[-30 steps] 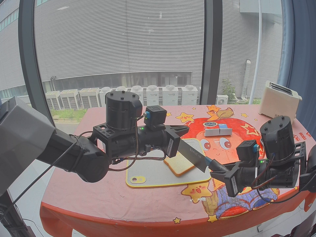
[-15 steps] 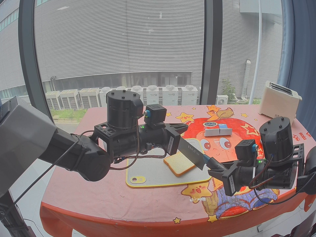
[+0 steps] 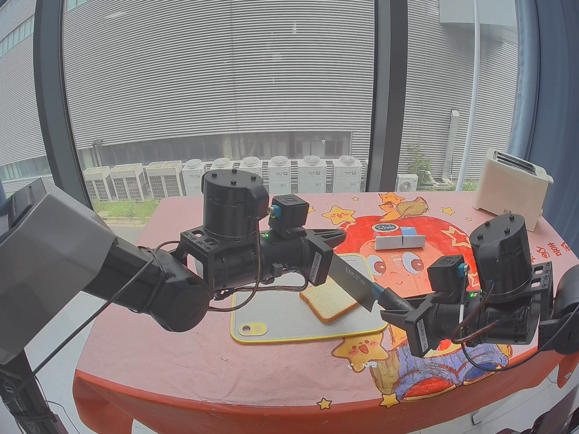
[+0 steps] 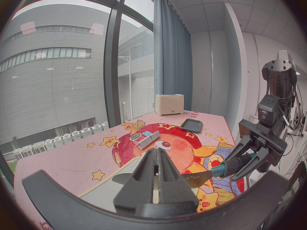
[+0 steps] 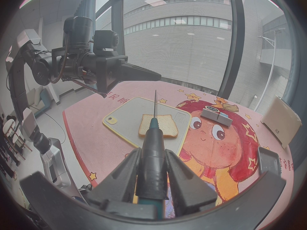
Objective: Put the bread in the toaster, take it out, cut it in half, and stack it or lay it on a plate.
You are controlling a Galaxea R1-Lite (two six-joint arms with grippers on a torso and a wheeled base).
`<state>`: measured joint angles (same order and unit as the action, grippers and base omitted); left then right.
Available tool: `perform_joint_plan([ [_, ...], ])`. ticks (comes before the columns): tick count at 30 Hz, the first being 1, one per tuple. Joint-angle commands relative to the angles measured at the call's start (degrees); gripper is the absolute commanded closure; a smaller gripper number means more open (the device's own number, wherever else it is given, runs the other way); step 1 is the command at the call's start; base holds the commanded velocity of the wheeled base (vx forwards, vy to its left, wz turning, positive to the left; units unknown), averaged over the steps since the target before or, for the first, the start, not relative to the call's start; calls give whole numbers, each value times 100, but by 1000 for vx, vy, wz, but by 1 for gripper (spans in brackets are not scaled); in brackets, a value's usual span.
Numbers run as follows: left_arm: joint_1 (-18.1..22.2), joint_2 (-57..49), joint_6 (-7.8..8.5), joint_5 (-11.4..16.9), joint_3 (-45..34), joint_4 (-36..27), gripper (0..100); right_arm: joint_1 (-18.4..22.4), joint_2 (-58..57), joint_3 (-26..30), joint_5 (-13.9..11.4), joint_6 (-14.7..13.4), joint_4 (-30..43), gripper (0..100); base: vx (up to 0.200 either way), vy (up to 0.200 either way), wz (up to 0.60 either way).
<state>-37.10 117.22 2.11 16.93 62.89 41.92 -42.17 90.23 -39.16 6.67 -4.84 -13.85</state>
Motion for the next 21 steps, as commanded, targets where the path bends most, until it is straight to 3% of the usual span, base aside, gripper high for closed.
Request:
perform_joint_plan([
  [1, 1, 11, 0, 3, -5, 0, 100, -2, 126, -22, 1, 1, -57, 100, 0, 0, 0],
  [6, 1, 152, 0, 3, 13, 9, 100, -11, 275, 4, 10, 9, -399, 100, 0, 0, 0],
  [21, 18, 371, 0, 3, 224, 9, 100, -37, 319, 66, 10, 18, -355, 100, 0, 0, 0],
])
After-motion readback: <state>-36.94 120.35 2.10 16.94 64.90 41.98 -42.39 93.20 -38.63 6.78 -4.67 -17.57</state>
